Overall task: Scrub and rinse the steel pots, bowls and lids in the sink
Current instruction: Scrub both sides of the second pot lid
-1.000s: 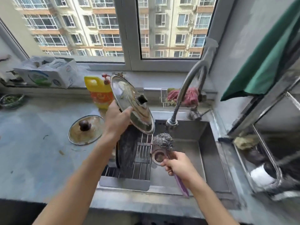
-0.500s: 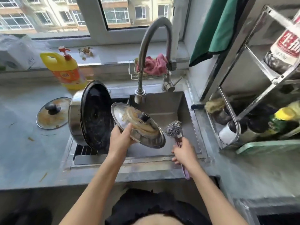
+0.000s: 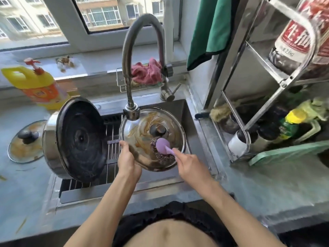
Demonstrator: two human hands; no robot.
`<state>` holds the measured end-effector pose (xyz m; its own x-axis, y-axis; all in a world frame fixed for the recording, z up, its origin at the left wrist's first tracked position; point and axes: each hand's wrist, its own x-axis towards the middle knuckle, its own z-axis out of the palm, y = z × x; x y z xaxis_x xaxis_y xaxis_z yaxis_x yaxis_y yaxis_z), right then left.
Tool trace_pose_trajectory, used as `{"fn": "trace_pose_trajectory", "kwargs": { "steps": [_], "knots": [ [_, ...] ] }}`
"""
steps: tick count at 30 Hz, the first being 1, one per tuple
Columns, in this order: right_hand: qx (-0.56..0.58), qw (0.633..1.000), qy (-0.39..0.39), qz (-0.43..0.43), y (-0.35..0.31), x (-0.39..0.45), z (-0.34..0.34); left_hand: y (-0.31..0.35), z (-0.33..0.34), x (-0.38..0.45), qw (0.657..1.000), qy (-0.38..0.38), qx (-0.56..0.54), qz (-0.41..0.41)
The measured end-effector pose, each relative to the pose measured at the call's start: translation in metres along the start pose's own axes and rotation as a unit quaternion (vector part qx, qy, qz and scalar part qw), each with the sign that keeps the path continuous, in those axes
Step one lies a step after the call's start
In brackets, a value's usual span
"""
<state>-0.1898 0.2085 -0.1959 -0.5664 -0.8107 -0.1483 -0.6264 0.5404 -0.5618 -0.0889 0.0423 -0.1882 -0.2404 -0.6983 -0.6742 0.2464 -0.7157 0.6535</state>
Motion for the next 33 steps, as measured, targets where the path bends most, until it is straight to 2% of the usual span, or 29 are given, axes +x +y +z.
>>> {"fn": "trace_pose_trajectory", "kwargs": {
  "steps": [3,7,10,14,15,18,19,22,23,25,26,29,30,33],
  "knots": [
    [-0.001,0.997,0.039,0.063,0.008,0.026,-0.005,0.008,0.006,0.018,1.0,0.01,-0.026,-0.008],
    [-0.029,0.999,-0.006,0.025,-0.017,0.037,0.0,0.02,0.016,0.032,0.999,0.029,-0.033,-0.011],
    [-0.088,0.994,-0.026,0.065,-0.016,0.061,-0.007,0.028,0.015,0.04,0.996,0.062,-0.061,-0.011],
    [-0.107,0.988,-0.112,-0.022,-0.047,0.062,-0.001,0.025,0.014,0.044,0.992,0.103,-0.066,-0.003],
    [-0.111,0.988,-0.105,-0.01,-0.041,0.068,-0.004,0.025,0.012,0.046,0.992,0.104,-0.07,-0.006],
    [-0.129,0.984,-0.072,0.103,-0.02,0.088,-0.019,0.024,0.003,0.055,0.99,0.085,-0.108,-0.018],
    [-0.135,0.984,-0.07,0.09,-0.024,0.084,-0.016,0.024,0.003,0.055,0.99,0.083,-0.11,-0.017],
    [-0.106,0.988,-0.107,-0.031,-0.05,0.057,0.002,0.023,0.007,0.055,0.99,0.1,-0.102,-0.022],
    [-0.092,0.991,-0.089,-0.032,-0.045,0.059,0.001,0.025,0.008,0.052,0.989,0.096,-0.107,-0.029],
    [-0.08,0.993,-0.065,0.065,-0.028,0.07,-0.009,0.028,0.005,0.05,0.988,0.081,-0.126,-0.036],
    [-0.083,0.991,-0.061,0.087,-0.029,0.071,-0.01,0.026,0.002,0.054,0.987,0.081,-0.135,-0.038],
    [-0.08,0.992,-0.093,-0.022,-0.058,0.047,0.004,0.027,0.002,0.057,0.982,0.107,-0.148,-0.04],
    [-0.078,0.992,-0.093,-0.026,-0.056,0.047,0.001,0.027,0.002,0.059,0.981,0.105,-0.158,-0.039],
    [-0.09,0.989,-0.063,0.094,-0.033,0.066,-0.015,0.031,0.003,0.057,0.981,0.113,-0.152,-0.038]
  ]
}}
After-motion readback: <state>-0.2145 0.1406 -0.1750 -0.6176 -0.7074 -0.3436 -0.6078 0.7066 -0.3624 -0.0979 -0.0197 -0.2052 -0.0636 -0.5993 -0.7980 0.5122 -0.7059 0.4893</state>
